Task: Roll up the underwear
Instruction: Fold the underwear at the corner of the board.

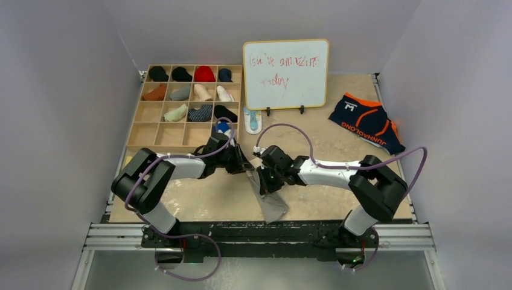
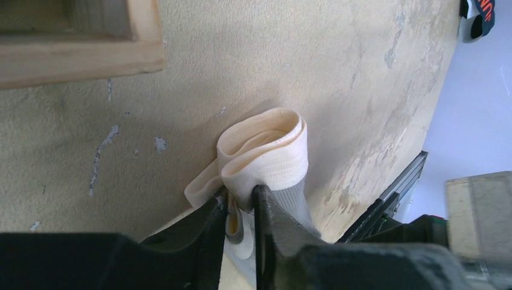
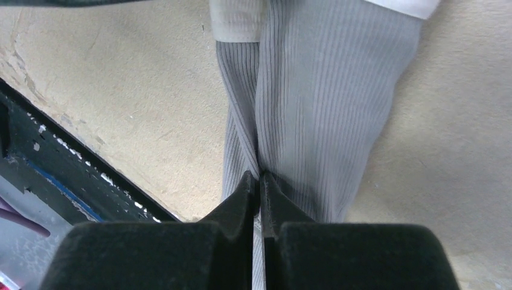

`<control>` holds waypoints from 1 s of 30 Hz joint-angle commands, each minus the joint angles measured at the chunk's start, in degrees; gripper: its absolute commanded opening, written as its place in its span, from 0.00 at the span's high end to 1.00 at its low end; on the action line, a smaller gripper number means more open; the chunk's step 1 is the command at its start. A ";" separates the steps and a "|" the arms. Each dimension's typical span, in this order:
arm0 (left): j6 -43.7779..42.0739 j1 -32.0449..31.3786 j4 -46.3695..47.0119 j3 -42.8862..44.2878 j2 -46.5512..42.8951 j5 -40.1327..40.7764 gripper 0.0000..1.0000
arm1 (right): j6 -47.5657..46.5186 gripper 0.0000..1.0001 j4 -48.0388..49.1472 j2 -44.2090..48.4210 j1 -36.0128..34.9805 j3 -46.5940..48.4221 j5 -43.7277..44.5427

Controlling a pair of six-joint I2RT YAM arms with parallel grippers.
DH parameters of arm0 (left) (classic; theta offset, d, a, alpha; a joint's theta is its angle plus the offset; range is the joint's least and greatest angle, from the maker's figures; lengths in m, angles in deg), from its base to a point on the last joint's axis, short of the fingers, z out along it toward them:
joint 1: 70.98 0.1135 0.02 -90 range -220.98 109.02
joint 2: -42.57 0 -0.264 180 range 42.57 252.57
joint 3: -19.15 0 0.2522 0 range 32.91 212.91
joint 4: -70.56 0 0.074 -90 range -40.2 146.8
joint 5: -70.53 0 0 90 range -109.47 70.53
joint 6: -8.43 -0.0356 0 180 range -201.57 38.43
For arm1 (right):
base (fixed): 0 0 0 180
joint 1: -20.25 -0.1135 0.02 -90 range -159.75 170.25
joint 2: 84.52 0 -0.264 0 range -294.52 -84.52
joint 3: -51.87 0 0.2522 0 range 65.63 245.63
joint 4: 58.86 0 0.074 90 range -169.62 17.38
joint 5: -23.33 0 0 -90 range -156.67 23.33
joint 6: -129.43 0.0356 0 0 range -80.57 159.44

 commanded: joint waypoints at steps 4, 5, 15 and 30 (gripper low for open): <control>-2.87 0.25 2.08 -0.25 -1.39 1.66 0.65 | -0.79 0.91 0.40 -3.61 -0.34 -0.10 -3.82; -3.04 0.24 1.04 0.18 -2.27 2.06 0.60 | -0.84 0.90 0.37 -3.65 -0.33 0.06 -3.57; -1.44 0.24 -12.68 2.93 -10.60 7.37 0.45 | -0.02 0.84 1.54 -2.45 -0.34 -1.12 -2.90; 7.24 0.08 -6.91 -3.04 -11.92 2.60 0.55 | 1.24 0.82 2.56 -1.13 -0.28 -2.29 -1.47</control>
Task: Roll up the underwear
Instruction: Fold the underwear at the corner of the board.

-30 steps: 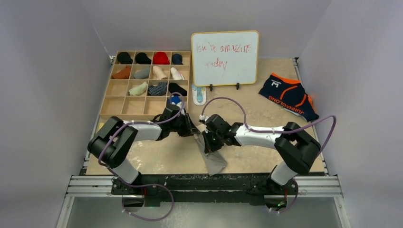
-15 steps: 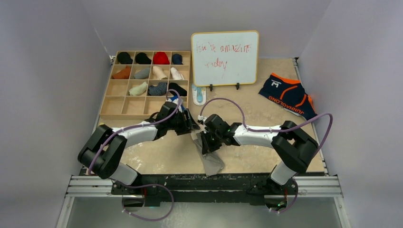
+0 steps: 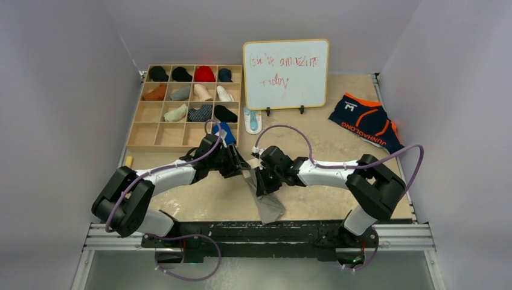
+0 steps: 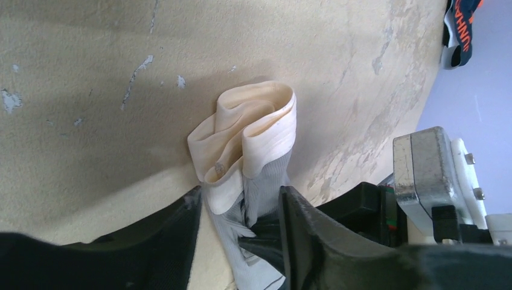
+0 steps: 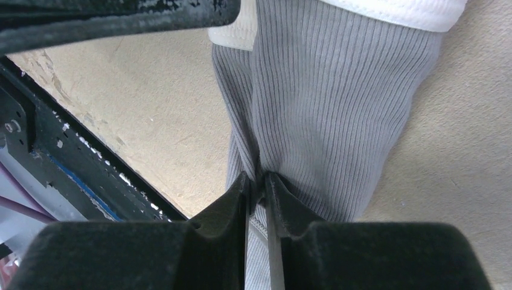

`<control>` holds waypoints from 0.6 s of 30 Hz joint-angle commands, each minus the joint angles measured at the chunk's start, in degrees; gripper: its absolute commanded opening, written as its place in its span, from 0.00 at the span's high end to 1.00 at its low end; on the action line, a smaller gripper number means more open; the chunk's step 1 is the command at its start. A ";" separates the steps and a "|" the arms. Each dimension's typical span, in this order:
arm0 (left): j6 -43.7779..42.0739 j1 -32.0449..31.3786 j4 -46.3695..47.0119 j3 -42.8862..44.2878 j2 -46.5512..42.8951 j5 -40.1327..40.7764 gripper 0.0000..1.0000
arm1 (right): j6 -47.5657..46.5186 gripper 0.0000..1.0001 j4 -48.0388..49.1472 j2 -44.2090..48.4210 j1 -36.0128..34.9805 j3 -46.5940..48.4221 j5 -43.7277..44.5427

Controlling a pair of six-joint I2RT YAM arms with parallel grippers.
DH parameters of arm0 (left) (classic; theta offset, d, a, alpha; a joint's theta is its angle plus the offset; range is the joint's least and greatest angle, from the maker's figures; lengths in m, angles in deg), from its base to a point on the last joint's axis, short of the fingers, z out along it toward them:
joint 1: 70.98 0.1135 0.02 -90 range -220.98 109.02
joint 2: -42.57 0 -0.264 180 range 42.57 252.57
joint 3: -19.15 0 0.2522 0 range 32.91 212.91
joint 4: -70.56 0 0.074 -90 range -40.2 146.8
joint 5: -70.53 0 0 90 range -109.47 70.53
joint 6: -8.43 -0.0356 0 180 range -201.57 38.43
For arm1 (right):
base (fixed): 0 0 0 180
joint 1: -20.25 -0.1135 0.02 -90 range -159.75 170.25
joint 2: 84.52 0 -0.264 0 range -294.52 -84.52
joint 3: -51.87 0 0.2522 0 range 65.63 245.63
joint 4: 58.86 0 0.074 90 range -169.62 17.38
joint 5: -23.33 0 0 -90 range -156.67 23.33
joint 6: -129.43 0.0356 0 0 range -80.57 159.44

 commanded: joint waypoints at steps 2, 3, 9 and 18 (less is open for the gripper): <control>1.50 0.06 5.25 -0.62 1.02 -2.16 0.62 | -0.01 0.82 -1.65 0.51 -0.28 -1.46 2.12; 1.51 0.02 5.79 -0.71 1.24 -2.39 0.67 | -0.03 0.82 -1.59 0.51 -0.33 -1.46 2.10; 1.10 0.02 8.95 -1.08 3.91 -2.99 0.96 | -0.15 0.82 -1.13 1.07 -0.28 -1.55 1.19; -1.79 0.07 11.51 -0.82 5.99 0.32 1.00 | -2.41 0.80 -1.94 2.62 -0.31 -1.74 -2.53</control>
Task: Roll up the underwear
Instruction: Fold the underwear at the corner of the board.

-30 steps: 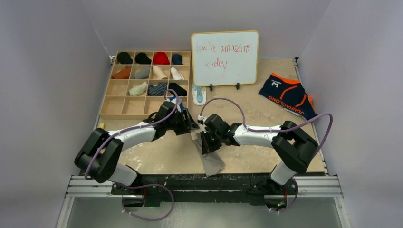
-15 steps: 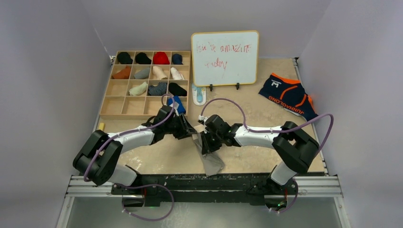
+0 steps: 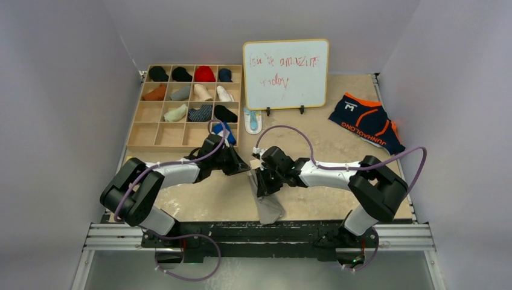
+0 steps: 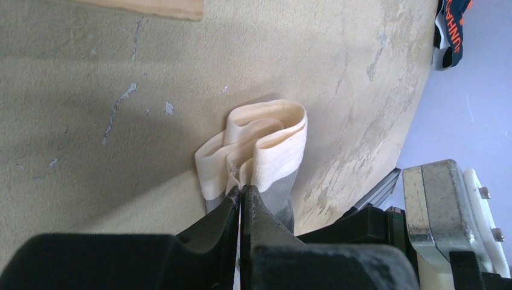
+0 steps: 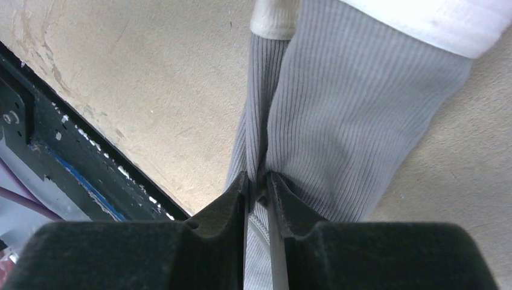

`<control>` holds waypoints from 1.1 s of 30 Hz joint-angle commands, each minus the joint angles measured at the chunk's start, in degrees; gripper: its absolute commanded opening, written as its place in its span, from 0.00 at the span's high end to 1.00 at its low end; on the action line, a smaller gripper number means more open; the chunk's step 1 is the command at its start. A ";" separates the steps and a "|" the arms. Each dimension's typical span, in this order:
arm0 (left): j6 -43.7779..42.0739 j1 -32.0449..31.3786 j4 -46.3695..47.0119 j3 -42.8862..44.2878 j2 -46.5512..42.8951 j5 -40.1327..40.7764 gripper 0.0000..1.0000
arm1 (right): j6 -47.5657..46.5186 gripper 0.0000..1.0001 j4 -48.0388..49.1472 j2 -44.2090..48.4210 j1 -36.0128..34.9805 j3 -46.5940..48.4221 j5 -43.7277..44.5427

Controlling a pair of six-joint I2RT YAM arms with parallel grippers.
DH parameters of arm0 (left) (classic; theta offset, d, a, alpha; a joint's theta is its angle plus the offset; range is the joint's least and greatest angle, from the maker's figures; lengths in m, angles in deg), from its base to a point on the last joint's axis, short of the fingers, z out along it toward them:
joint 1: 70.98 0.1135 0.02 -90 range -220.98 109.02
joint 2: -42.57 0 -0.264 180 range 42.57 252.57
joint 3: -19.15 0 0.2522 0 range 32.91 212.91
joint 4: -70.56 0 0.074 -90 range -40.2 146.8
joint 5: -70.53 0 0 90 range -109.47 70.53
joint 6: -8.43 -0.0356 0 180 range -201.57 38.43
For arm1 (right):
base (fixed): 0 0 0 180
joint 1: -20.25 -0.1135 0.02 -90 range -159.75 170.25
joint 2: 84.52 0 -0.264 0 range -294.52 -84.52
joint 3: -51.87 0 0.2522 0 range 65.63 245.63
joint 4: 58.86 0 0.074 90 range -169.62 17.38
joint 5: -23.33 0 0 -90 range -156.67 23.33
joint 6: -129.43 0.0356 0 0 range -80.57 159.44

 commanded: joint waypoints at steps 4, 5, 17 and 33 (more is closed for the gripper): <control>-3.09 0.07 4.49 -1.15 0.63 3.17 1.00 | -2.21 0.80 -2.58 1.74 -0.33 -0.70 -4.47; -3.20 0.11 5.05 -1.48 0.62 3.23 1.00 | -2.22 0.80 -2.65 1.70 -0.32 -0.63 -4.62; -4.97 0.16 14.11 -2.20 6.80 1.14 1.00 | -2.84 0.81 -1.39 -4.32 -0.35 0.08 -6.87; -4.16 0.24 8.15 -3.72 -3.85 1.30 0.56 | -0.35 0.77 -3.75 1.35 -0.26 -0.55 -0.63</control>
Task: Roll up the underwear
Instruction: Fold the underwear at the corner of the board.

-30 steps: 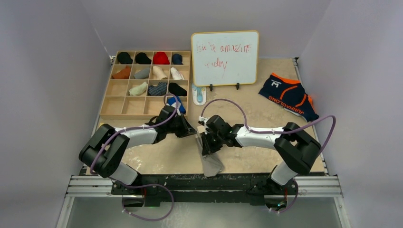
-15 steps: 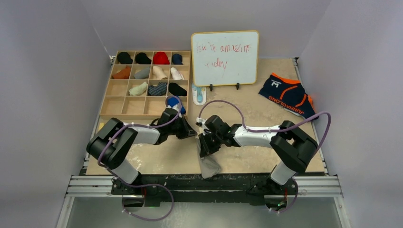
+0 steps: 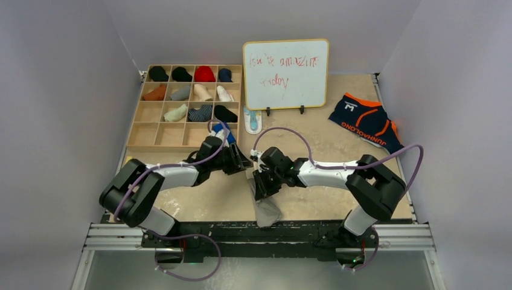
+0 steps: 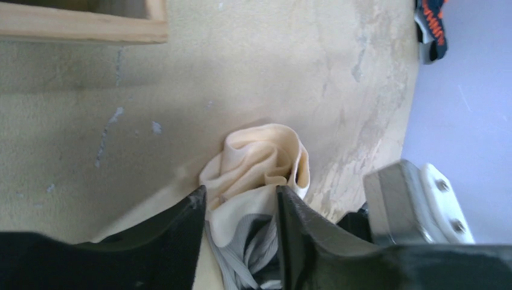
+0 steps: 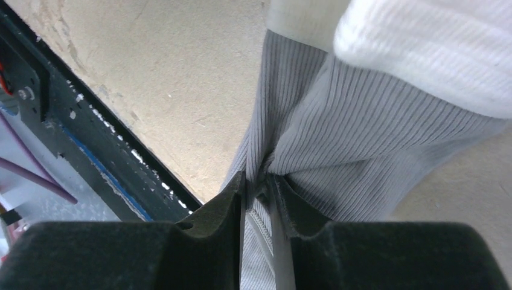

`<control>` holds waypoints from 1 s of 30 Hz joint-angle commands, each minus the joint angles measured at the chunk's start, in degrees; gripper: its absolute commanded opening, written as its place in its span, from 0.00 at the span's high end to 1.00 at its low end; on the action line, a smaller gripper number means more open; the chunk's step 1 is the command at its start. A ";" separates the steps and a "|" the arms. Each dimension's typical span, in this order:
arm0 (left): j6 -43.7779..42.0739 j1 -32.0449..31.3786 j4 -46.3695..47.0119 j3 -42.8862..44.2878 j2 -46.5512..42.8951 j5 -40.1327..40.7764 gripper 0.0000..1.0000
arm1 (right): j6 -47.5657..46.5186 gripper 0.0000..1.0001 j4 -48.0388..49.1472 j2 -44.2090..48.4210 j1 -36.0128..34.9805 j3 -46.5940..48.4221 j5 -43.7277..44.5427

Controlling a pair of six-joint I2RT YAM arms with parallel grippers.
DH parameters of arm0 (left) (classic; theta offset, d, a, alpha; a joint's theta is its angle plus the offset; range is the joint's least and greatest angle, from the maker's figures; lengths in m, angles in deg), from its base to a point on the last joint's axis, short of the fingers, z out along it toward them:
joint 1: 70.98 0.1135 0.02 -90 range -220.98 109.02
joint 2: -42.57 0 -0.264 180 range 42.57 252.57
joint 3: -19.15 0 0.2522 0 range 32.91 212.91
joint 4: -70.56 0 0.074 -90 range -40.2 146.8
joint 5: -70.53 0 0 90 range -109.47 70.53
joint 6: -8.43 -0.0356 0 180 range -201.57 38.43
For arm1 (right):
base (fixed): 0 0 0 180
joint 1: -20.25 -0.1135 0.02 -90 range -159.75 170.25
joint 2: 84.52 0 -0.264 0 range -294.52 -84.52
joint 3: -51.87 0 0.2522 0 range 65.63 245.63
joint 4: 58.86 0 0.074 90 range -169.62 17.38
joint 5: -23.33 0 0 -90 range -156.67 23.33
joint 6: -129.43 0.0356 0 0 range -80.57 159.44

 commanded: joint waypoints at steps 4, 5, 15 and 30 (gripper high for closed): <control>1.41 0.16 0.57 -0.71 -6.49 -1.03 0.48 | 0.73 0.76 -4.70 4.26 -0.26 -1.74 6.18; 2.00 0.15 0.97 -0.52 -6.28 -1.70 0.47 | 0.72 0.76 -4.84 4.36 -0.23 -1.70 6.23; 4.79 -1.05 3.64 0.87 -1.64 -6.97 0.40 | 0.78 0.76 -4.03 4.82 -0.21 -1.92 6.51; 1.46 -3.79 -5.35 7.17 5.47 -2.60 0.58 | -0.16 0.76 -4.06 5.06 -0.21 -2.18 6.33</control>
